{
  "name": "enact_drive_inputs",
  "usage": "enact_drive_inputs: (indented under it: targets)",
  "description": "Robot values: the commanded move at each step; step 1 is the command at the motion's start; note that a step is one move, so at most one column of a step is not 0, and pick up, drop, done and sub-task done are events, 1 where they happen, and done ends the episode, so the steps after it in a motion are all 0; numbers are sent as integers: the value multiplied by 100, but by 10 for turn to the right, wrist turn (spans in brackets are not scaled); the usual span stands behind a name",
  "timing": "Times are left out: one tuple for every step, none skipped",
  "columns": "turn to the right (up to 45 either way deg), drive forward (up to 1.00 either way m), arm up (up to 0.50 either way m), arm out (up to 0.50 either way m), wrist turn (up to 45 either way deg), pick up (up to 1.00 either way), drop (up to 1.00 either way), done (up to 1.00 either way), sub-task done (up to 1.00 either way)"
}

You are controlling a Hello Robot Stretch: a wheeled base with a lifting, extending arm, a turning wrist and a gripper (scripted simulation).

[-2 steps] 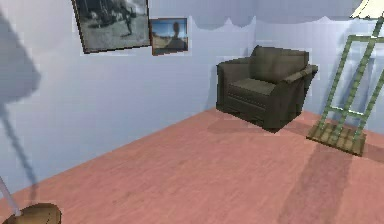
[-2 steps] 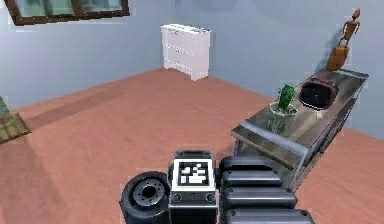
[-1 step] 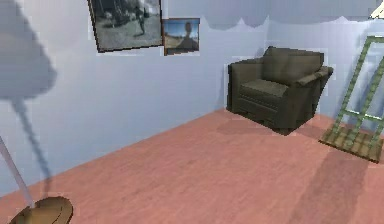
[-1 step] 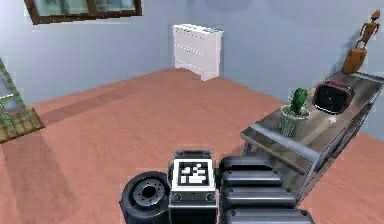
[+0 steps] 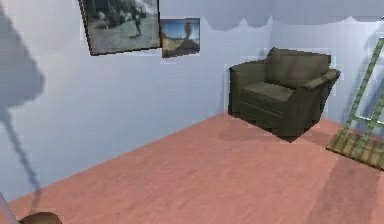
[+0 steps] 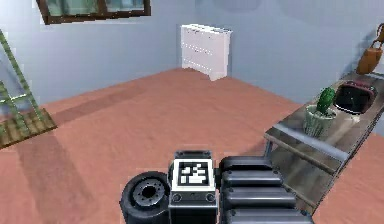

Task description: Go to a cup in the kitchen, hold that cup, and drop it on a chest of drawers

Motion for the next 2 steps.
enact_drive_inputs:
  targets:
    - [450,0,0,0,0,0,0,0,0]
    - [420,0,0,0,0,0,0,0,0]
